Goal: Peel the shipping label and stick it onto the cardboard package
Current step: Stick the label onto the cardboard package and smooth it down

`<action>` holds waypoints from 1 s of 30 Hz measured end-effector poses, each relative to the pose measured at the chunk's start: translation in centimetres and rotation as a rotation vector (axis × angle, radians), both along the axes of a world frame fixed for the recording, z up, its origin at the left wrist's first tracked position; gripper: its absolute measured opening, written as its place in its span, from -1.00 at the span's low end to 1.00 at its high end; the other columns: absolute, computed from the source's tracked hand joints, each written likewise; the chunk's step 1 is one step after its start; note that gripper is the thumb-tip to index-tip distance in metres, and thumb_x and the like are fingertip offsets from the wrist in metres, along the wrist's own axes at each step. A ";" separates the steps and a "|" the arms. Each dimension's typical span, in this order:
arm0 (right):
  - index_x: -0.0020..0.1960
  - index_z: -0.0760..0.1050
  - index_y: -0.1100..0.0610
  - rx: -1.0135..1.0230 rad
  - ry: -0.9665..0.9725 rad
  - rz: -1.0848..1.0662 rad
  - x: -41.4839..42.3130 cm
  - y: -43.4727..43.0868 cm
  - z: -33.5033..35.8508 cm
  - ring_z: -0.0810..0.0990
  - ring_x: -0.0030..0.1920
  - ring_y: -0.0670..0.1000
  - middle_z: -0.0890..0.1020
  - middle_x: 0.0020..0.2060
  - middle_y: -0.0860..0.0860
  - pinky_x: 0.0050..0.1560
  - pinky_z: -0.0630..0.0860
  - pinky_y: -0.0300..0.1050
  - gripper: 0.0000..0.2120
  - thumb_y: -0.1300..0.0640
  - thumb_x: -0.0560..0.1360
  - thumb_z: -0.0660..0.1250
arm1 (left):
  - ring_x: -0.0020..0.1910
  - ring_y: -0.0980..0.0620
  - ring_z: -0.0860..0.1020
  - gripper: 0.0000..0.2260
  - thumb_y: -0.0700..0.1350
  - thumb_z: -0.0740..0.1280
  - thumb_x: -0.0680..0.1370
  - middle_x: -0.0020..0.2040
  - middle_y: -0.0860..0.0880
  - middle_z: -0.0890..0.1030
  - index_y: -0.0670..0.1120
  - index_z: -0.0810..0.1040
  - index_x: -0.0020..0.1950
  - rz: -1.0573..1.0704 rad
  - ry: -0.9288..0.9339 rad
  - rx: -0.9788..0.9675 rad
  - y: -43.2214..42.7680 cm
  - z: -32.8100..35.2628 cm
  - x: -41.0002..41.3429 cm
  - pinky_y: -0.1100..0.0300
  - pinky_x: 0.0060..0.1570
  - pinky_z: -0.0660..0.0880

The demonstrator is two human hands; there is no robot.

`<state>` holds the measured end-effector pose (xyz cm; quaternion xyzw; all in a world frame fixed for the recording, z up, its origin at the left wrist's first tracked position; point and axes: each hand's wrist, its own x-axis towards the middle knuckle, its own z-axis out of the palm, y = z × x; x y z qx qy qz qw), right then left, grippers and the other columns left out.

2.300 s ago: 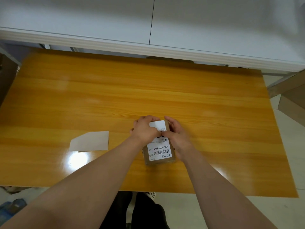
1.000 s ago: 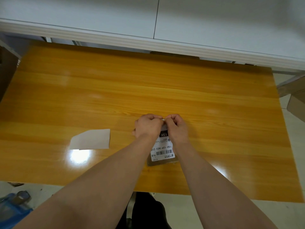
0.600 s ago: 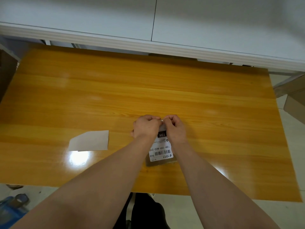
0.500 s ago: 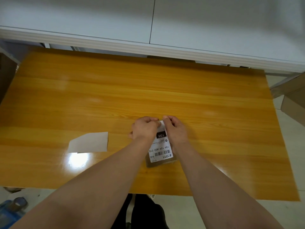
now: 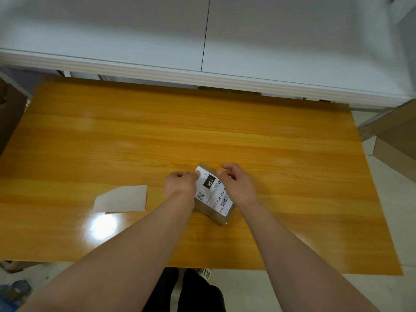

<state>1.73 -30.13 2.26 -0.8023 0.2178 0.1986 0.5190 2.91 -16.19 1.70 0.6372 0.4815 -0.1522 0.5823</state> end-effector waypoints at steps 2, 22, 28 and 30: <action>0.22 0.46 -0.31 -0.052 0.025 0.058 -0.3 0.5 -0.4 0.54 0.25 0.03 0.55 0.26 -0.11 0.20 0.55 0.15 -0.59 -0.26 0.38 0.36 | -0.01 -0.18 0.63 -0.69 -0.01 0.51 0.46 0.06 -0.12 0.65 -0.05 0.48 0.09 -0.044 0.007 -0.003 0.1 0.0 0.0 -0.11 0.14 0.60; -0.03 0.46 -0.48 -0.114 0.058 0.058 -0.3 1.2 -2.6 0.58 0.20 0.08 0.67 -0.05 -0.21 0.20 0.52 0.24 -0.55 -0.24 0.08 0.36 | 0.01 -0.09 0.60 -0.56 -0.32 0.38 0.36 0.23 -0.06 0.54 0.21 0.57 0.02 -0.643 -0.264 -0.046 1.1 1.1 0.6 0.09 -0.16 0.56; -0.05 0.52 -0.42 -0.102 0.067 -0.025 0.3 1.6 -2.6 0.61 0.16 0.07 0.70 -0.16 -0.25 0.15 0.57 0.22 -0.67 -0.22 0.18 0.35 | -0.16 -0.04 0.63 -0.70 -0.35 0.35 0.48 0.06 -0.01 0.61 -0.03 0.60 0.11 -0.546 -0.262 -0.079 0.8 0.9 0.9 0.12 -0.21 0.57; -0.08 0.54 -0.41 -0.101 0.062 -0.057 0.5 1.8 -2.7 0.62 0.14 0.08 0.70 -0.18 -0.23 0.17 0.56 0.25 -0.67 -0.25 0.15 0.32 | -0.18 -0.02 0.62 -0.72 -0.35 0.35 0.49 0.03 0.02 0.61 -0.03 0.61 0.08 -0.513 -0.258 -0.085 0.7 0.9 0.9 0.13 -0.22 0.56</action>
